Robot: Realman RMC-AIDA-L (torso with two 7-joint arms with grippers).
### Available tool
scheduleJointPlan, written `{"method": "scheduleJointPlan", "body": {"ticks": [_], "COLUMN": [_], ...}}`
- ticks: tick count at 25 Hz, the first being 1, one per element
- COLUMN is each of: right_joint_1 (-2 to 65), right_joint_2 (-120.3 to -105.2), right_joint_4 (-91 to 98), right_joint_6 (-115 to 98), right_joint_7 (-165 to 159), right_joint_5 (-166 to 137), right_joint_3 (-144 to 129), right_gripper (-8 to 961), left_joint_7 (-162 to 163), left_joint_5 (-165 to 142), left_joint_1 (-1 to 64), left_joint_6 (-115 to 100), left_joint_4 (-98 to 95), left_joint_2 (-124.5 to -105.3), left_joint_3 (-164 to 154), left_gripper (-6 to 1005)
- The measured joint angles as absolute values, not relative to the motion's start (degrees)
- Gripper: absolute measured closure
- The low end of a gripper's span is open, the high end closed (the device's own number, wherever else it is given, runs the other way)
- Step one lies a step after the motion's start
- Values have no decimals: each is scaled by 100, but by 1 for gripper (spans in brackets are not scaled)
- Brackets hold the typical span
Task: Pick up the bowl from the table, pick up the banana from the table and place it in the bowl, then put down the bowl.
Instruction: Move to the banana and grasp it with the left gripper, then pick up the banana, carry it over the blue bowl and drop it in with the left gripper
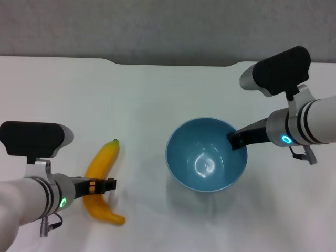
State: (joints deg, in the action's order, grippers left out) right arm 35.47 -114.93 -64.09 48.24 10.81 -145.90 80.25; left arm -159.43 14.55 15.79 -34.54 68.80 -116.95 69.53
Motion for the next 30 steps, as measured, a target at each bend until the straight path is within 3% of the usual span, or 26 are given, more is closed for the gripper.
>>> {"method": "scheduleJointPlan", "body": {"ticks": [21, 30], "right_joint_1": [3535, 3505], "right_joint_2": [-11494, -11487], "right_joint_4": [-6496, -6504], "right_joint_6": [4781, 4795], "right_joint_7": [1090, 1090], "right_joint_5": [-14554, -14576], "right_joint_3": [7972, 7971], "right_gripper": [917, 917], "left_joint_7": [-15871, -15874], "left_joint_5": [1387, 1386], "left_joint_1": [1711, 1641], "left_joint_6": [-3209, -3167], "left_joint_4": [6574, 6625], "left_joint_2": [-11698, -11680], "left_joint_3": [6891, 6937], "left_gripper": [215, 474]}}
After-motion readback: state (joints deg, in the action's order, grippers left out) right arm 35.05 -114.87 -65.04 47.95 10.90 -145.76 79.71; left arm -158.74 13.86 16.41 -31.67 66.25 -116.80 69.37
